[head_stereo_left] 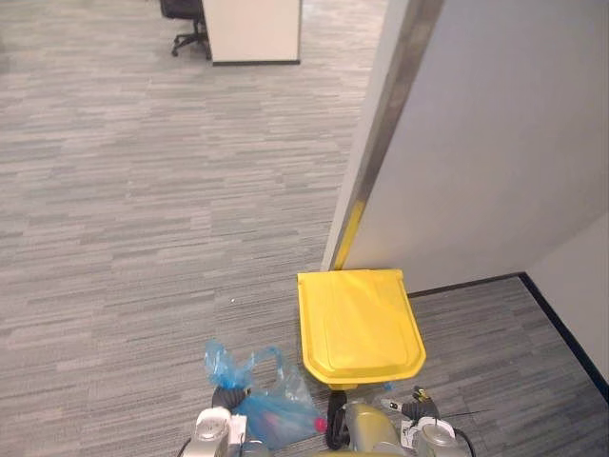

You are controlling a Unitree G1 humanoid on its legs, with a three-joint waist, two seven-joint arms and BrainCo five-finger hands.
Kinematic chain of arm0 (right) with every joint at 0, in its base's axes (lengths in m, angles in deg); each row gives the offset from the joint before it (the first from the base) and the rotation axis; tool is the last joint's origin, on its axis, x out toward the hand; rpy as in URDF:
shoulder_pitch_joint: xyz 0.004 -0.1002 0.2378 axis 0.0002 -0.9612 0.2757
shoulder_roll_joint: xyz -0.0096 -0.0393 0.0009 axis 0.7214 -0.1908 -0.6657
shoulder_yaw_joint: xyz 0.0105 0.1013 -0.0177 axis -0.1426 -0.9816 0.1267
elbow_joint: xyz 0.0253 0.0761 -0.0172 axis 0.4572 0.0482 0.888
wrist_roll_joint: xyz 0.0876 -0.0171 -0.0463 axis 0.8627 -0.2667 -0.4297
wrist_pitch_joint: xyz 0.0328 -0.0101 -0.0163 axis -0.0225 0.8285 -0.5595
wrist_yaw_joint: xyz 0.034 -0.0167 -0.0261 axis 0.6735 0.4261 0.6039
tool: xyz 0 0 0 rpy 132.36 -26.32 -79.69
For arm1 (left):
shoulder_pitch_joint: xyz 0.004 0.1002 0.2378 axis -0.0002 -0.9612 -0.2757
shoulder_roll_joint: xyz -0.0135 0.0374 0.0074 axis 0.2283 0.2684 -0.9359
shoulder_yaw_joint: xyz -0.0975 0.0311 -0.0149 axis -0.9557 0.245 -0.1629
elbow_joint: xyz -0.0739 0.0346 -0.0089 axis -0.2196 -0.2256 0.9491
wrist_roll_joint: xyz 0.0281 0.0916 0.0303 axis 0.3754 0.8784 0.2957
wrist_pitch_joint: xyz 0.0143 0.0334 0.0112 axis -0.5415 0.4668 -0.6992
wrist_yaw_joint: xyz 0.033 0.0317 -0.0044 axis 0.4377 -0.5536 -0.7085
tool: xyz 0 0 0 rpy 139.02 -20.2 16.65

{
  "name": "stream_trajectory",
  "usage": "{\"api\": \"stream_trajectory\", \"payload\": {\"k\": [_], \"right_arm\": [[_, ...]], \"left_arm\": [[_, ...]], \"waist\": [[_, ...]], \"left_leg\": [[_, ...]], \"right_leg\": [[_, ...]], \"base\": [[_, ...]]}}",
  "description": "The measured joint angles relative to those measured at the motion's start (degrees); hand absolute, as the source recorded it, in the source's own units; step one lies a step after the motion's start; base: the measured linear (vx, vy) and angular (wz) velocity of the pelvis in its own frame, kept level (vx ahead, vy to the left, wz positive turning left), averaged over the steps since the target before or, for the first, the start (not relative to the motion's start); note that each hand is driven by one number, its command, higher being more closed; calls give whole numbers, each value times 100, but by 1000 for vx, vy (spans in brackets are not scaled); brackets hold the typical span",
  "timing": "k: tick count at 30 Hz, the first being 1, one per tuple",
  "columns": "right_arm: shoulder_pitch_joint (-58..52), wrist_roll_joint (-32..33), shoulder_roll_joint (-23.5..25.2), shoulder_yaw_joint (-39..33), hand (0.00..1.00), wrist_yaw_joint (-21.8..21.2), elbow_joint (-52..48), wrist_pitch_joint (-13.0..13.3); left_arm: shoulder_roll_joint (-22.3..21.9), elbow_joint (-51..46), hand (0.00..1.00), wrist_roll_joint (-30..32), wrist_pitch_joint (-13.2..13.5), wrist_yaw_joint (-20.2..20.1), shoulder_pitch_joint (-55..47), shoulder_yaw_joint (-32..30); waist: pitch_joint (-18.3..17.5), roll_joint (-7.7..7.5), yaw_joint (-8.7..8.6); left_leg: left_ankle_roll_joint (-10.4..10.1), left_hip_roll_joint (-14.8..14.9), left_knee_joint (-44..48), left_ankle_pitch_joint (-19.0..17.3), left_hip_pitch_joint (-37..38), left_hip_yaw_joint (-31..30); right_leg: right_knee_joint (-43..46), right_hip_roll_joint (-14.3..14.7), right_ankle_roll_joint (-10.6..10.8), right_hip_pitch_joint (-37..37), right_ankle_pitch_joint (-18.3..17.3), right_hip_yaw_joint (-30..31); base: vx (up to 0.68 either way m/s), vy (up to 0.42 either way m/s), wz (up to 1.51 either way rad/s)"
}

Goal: Gather rubbish on tea table into small bin, then transfer packed bag to large trash can.

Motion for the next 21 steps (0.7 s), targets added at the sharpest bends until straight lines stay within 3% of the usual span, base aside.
{"api": "stream_trajectory", "payload": {"k": [2, 4, 9, 12, 15, 21], "right_arm": [[-139, 6, 35, -179, 0, -6, -191, -18], [-72, -1, 95, -126, 0, -26, -407, 21], [-181, -11, 241, -121, 0, -62, -348, 9], [-245, -10, 211, -41, 0, -66, -236, 12], [-356, -13, 206, 98, 0, -69, -196, 19], [-398, -13, 174, 120, 0, -67, -204, 17]], "left_arm": [[-156, -41, 100, 6, 5, 4, -3, -37], [-158, -77, 100, 17, 48, -3, 123, -45], [-200, -52, 100, 124, 69, -8, 275, -55], [-209, -13, 100, 125, 78, -27, 181, -44], [-187, 61, 100, 125, 72, -30, -92, -42], [-197, 44, 100, 118, 70, -43, -127, -18]], "waist": [[59, -1, -37], [61, -35, 145], [80, -57, 47], [-148, -79, -21], [-379, -118, 6], [-447, -80, 24]], "left_leg": [[-19, -57, -17, 7, 371, -127], [-19, -47, 167, 7, 318, -118], [-103, 68, -63, -52, 340, -282], [-174, 105, -414, -196, 326, -396], [-172, 88, -410, -195, 318, -378], [-164, -66, -258, -189, 310, -186]], "right_leg": [[879, -140, 30, 9, -645, 47], [985, -102, 26, -89, -883, 114], [722, -18, -1, 7, -836, -98], [636, 44, 43, -91, -783, -170], [561, 52, 67, -89, -692, -99], [614, 15, 25, -135, -474, 96]], "base": [[286, -88, 13], [204, -104, -33], [-28, -55, 14], [-108, -10, 23], [-85, 4, -7], [-50, 34, -15]]}}
